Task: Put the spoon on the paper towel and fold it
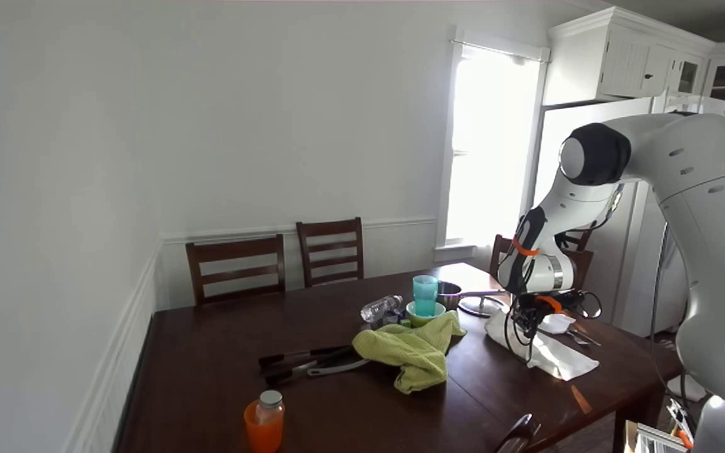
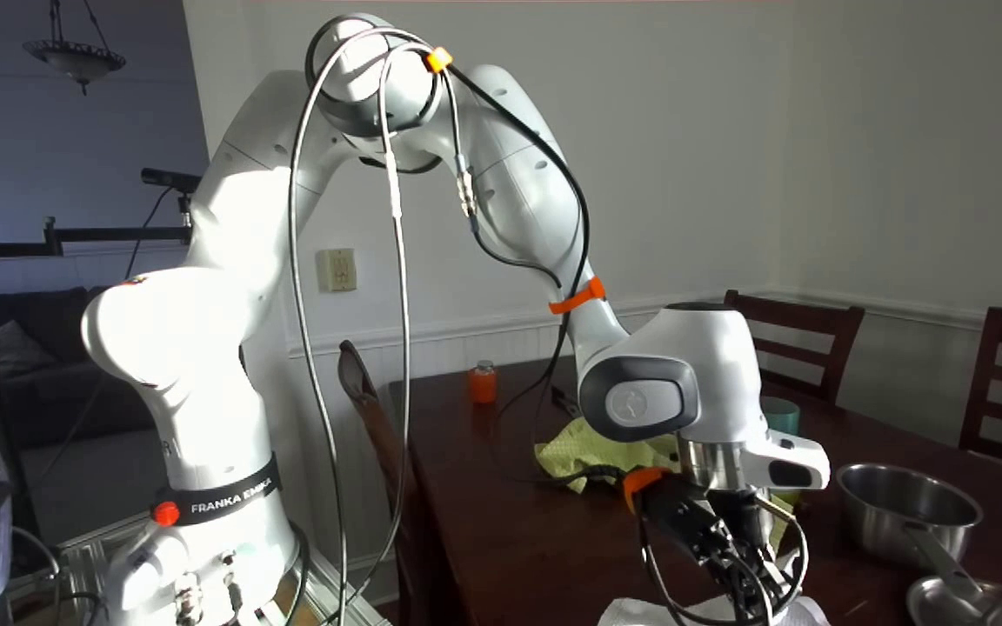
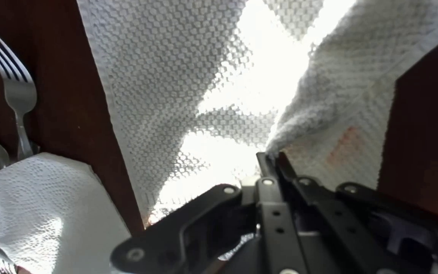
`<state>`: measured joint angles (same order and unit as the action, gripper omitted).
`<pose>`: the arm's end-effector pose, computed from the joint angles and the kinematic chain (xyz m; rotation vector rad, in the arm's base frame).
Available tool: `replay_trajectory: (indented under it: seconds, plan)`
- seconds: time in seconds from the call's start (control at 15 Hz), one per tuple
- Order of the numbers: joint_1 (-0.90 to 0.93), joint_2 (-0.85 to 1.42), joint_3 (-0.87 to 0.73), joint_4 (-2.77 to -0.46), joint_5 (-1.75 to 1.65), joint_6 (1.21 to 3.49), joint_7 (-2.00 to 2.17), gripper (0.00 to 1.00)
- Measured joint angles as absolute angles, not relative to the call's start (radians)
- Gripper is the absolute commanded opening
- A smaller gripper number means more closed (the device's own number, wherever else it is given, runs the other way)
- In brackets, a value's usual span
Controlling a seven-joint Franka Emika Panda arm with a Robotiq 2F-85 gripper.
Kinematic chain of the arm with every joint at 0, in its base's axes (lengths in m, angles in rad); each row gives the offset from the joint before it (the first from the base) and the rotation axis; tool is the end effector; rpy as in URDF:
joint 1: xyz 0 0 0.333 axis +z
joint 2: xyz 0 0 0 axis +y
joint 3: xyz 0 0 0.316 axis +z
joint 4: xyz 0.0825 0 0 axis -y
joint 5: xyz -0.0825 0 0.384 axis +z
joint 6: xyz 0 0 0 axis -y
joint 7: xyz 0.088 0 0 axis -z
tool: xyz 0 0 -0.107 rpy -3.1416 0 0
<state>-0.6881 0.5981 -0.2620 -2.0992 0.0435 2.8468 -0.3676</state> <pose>0.3424 -0.4832 0.1554 2.8187 -0.8212 0.0853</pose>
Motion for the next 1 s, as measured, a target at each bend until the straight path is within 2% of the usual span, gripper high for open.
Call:
replay_trajectory:
  seconds: [0.07,0.73,1.0]
  plan:
    - [-0.690,0.610,-0.261,-2.091,0.038,2.847,-0.368,0.30]
    - [-0.696,0.691,-0.352,-1.997,-0.045,2.847,-0.345,0.98]
    - [-0.779,0.700,-0.304,-1.957,-0.012,2.810,-0.336,1.00]
